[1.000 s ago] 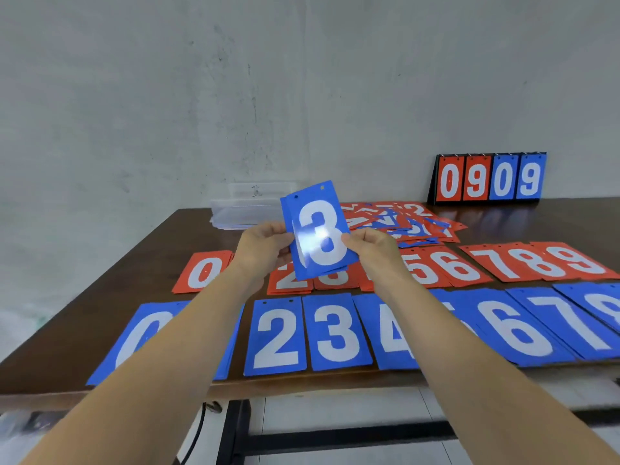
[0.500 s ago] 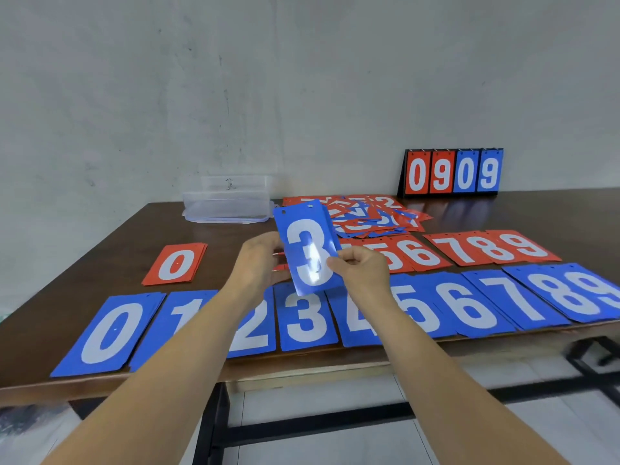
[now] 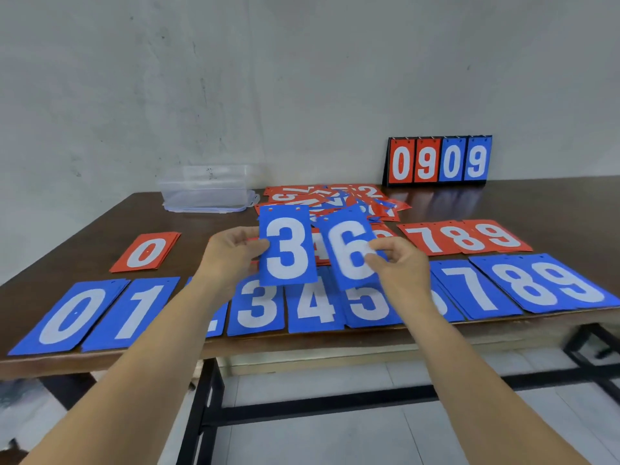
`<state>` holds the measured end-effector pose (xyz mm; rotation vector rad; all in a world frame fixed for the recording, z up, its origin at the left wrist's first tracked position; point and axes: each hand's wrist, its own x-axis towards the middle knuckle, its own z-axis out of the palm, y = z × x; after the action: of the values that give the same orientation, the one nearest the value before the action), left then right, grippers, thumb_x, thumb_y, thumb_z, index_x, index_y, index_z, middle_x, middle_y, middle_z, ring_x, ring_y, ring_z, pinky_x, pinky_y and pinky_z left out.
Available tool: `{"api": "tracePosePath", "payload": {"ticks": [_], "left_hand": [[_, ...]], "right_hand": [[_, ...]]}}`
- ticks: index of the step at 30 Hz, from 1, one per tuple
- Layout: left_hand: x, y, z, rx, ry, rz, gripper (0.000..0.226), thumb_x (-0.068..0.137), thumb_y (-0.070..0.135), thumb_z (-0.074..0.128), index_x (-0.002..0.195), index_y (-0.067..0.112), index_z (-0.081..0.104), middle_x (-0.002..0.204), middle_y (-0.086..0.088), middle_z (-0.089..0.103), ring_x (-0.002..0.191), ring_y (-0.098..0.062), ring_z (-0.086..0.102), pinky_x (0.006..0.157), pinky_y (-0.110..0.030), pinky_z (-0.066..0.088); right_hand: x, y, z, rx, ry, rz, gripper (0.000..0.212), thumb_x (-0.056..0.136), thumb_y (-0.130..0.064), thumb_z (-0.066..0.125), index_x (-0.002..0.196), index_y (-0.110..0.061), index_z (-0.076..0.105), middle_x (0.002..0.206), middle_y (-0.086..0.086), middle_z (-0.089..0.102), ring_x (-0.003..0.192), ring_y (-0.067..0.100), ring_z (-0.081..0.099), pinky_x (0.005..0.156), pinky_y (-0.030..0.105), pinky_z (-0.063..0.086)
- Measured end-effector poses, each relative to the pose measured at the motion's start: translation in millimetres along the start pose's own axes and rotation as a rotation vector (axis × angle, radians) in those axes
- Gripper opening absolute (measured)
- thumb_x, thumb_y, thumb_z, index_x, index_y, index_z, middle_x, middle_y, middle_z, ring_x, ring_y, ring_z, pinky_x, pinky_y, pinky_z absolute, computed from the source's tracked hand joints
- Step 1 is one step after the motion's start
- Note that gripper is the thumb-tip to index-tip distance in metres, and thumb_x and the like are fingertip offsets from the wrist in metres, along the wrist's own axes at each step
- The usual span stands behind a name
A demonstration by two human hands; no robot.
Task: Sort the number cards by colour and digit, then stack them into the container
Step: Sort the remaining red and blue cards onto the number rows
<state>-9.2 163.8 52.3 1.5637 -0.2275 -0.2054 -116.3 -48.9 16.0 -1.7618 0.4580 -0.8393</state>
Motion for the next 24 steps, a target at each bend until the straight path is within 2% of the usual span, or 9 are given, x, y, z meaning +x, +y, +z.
{"api": "tracePosePath", "payload": {"ticks": [5, 8, 11, 12, 15, 16, 18, 20, 24], "left_hand": [[-7.6, -6.2, -25.0, 0.120, 0.172, -0.019, 0.022, 0.091, 0.012, 0.066, 0.112, 0.010, 0.063, 0.105, -0.010, 0.072, 0.089, -0.023, 0.071, 0.077, -0.038, 0.058], [-13.3, -16.6, -33.7, 0.263, 0.230, -0.038, 0.025, 0.090, 0.014, 0.067, 0.115, 0.010, 0.062, 0.105, -0.007, 0.070, 0.084, -0.016, 0.069, 0.064, -0.029, 0.056], [-17.9, -29.5, -35.7, 0.486, 0.294, -0.029, 0.032, 0.089, 0.016, 0.068, 0.120, 0.009, 0.062, 0.107, -0.008, 0.070, 0.090, -0.020, 0.067, 0.075, -0.037, 0.058], [-19.6, -32.6, -34.6, 0.562, 0.308, -0.012, 0.033, 0.090, 0.015, 0.067, 0.122, 0.008, 0.061, 0.105, -0.008, 0.070, 0.087, -0.019, 0.066, 0.074, -0.036, 0.057], [-22.7, -40.8, -29.8, 0.797, 0.331, 0.061, 0.032, 0.093, 0.013, 0.060, 0.124, 0.007, 0.059, 0.083, -0.003, 0.063, 0.064, -0.009, 0.052, 0.055, -0.026, 0.045], [-23.1, -42.9, -27.8, 0.866, 0.333, 0.072, 0.033, 0.093, 0.013, 0.059, 0.126, 0.007, 0.058, 0.083, -0.003, 0.062, 0.065, -0.009, 0.051, 0.055, -0.026, 0.043], [-23.8, -45.4, -23.5, 0.983, 0.328, 0.056, 0.038, 0.094, 0.015, 0.059, 0.131, 0.008, 0.055, 0.096, -0.008, 0.066, 0.077, -0.016, 0.058, 0.064, -0.031, 0.048], [-24.7, -48.0, -19.1, 1.090, 0.316, 0.017, 0.042, 0.095, 0.019, 0.058, 0.135, 0.011, 0.050, 0.109, -0.011, 0.066, 0.092, -0.024, 0.062, 0.072, -0.036, 0.054], [-26.9, -52.6, -9.5, 1.241, 0.316, 0.018, 0.038, 0.095, 0.021, 0.059, 0.130, 0.008, 0.052, 0.113, -0.010, 0.063, 0.098, -0.026, 0.061, 0.067, -0.032, 0.048]], "right_hand": [[10.5, 16.3, -42.8, -0.007, 0.040, 0.038, 0.023, 0.086, -0.008, 0.069, 0.104, -0.021, 0.064, 0.110, -0.004, 0.063, 0.105, 0.011, 0.054, 0.085, 0.030, 0.047], [10.9, 23.7, -60.7, -0.048, 0.059, 0.053, 0.027, 0.087, -0.010, 0.069, 0.111, -0.021, 0.063, 0.111, -0.005, 0.061, 0.105, 0.011, 0.054, 0.084, 0.036, 0.052], [8.8, 31.0, -74.6, -0.064, 0.065, 0.058, 0.032, 0.087, -0.010, 0.070, 0.116, -0.021, 0.061, 0.110, -0.002, 0.062, 0.104, 0.015, 0.059, 0.077, 0.033, 0.053], [8.1, 32.5, -78.9, -0.073, 0.062, 0.061, 0.033, 0.087, -0.010, 0.070, 0.117, -0.020, 0.060, 0.109, 0.000, 0.063, 0.102, 0.017, 0.061, 0.075, 0.033, 0.054], [6.3, 35.9, -88.8, -0.096, 0.050, 0.096, 0.036, 0.087, -0.011, 0.069, 0.120, -0.020, 0.057, 0.102, 0.003, 0.066, 0.097, 0.019, 0.065, 0.076, 0.038, 0.056], [5.3, 36.7, -91.3, -0.110, 0.042, 0.108, 0.037, 0.087, -0.011, 0.069, 0.121, -0.021, 0.056, 0.101, 0.004, 0.067, 0.096, 0.020, 0.065, 0.076, 0.041, 0.057], [3.0, 38.7, -94.9, -0.170, 0.024, 0.114, 0.041, 0.087, -0.013, 0.070, 0.124, -0.022, 0.056, 0.102, 0.006, 0.066, 0.098, 0.022, 0.065, 0.076, 0.043, 0.057], [0.6, 41.4, -96.9, -0.228, 0.010, 0.119, 0.044, 0.087, -0.014, 0.070, 0.128, -0.020, 0.055, 0.104, 0.006, 0.064, 0.100, 0.022, 0.062, 0.076, 0.038, 0.055], [-4.1, 43.1, -97.9, -0.355, -0.021, 0.114, 0.046, 0.090, -0.013, 0.066, 0.134, -0.013, 0.052, 0.105, 0.005, 0.058, 0.097, 0.019, 0.054, 0.076, 0.026, 0.041]]}}
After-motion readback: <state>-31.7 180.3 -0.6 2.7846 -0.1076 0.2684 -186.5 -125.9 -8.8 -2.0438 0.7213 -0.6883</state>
